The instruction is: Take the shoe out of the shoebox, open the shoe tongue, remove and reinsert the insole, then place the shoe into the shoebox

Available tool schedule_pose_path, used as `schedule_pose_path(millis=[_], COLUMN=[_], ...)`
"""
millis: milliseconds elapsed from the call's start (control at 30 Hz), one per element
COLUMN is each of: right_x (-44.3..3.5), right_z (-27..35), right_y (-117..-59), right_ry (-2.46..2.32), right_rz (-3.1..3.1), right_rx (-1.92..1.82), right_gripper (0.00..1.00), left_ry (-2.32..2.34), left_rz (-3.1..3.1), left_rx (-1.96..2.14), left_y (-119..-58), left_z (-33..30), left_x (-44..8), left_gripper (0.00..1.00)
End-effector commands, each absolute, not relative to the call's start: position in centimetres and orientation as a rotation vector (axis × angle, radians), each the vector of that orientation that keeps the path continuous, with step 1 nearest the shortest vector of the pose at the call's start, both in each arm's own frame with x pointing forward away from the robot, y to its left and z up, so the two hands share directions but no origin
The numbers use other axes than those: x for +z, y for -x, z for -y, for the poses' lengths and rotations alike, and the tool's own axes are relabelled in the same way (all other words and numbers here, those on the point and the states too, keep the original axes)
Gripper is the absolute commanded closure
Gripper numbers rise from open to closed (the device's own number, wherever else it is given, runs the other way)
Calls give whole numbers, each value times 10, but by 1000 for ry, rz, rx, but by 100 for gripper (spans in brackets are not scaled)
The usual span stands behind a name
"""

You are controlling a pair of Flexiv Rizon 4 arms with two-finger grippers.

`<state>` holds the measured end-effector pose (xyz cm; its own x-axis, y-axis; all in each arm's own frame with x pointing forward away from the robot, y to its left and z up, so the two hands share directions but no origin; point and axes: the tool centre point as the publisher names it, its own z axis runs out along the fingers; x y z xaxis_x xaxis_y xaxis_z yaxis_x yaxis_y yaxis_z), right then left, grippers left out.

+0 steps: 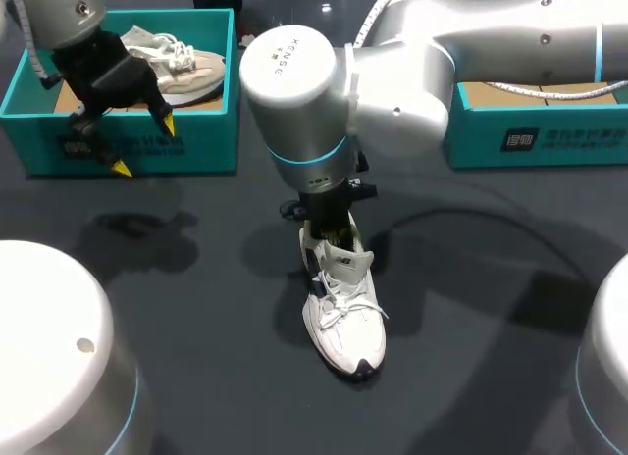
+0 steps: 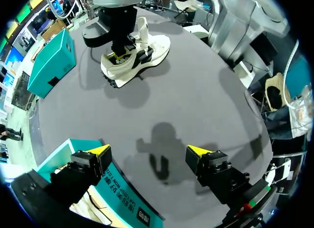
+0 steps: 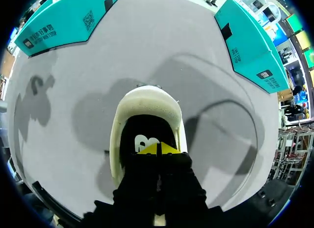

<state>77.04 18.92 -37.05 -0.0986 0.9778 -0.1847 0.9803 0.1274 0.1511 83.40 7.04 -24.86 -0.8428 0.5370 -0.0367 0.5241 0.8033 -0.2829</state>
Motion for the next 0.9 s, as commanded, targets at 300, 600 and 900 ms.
schedule_pose_path(millis=[300,600,900], right_x=[-388,-384,-382], right_z=[-191,-191,-200], right_y=[-773,-772,-769], right_ry=[-1968,-1947,-1895], right_rz=[-2150,-2149,-2123], right_rx=[-59,-47,34], right_gripper=[100,100,100], left_ry=[865,865,865], left_rz=[2941,2941,2941], left_rx=[437,437,437], left_y=[-833,-833,-833], left_z=[-71,-71,-71], left_x=[-248,-248,-248], left_gripper=[0,0,0])
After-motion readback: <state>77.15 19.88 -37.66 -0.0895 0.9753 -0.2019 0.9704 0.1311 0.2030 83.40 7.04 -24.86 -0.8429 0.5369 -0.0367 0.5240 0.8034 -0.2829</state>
